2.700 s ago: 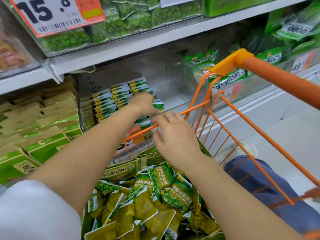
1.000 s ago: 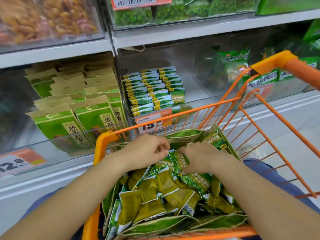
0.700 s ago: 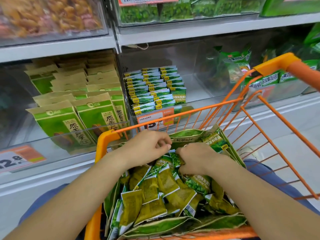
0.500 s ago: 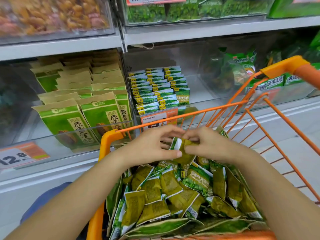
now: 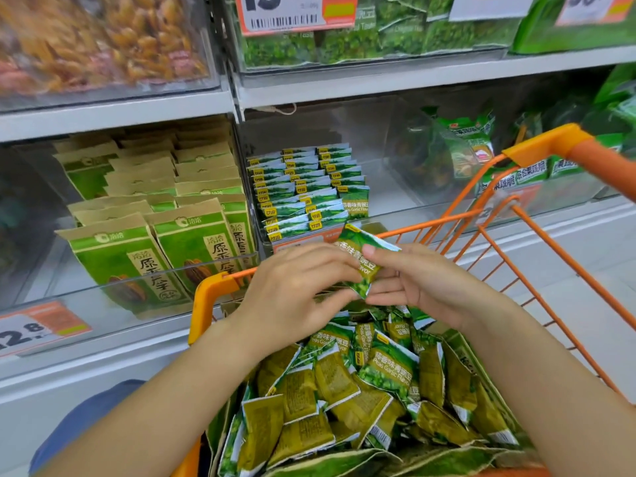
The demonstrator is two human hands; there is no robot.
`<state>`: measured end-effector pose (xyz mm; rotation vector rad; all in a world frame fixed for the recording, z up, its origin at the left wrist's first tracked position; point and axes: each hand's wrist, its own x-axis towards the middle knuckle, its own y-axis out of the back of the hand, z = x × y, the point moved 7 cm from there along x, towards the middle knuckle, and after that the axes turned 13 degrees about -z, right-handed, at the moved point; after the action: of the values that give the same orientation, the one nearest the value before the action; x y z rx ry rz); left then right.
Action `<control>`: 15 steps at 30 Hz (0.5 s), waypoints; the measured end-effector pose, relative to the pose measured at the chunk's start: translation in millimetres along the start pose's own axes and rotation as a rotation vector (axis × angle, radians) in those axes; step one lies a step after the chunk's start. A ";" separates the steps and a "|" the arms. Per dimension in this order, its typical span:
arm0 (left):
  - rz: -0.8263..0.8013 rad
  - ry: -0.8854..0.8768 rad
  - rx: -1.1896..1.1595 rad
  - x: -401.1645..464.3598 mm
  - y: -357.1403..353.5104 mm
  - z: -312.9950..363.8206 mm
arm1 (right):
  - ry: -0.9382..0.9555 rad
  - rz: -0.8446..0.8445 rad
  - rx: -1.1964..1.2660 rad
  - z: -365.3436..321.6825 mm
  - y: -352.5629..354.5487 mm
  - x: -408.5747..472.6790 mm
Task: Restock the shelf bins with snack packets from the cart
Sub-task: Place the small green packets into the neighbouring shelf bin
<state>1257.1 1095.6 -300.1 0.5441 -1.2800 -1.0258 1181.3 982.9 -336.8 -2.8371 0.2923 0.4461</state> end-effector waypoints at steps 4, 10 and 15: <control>0.064 0.195 -0.236 0.6 9.3 -11.8 | 0.085 0.092 -0.207 -6.3 12.1 -0.2; -0.463 0.406 -0.363 23.4 -6.0 -38.5 | 0.196 0.071 -0.483 -15.2 5.4 3.7; -0.387 0.469 -0.155 50.3 21.3 -51.2 | 0.327 0.351 -0.410 -28.1 24.7 -3.0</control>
<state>1310.3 1052.6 -269.6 0.8749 -0.6875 -1.2143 1180.4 952.1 -315.4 -3.2659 0.8612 0.1056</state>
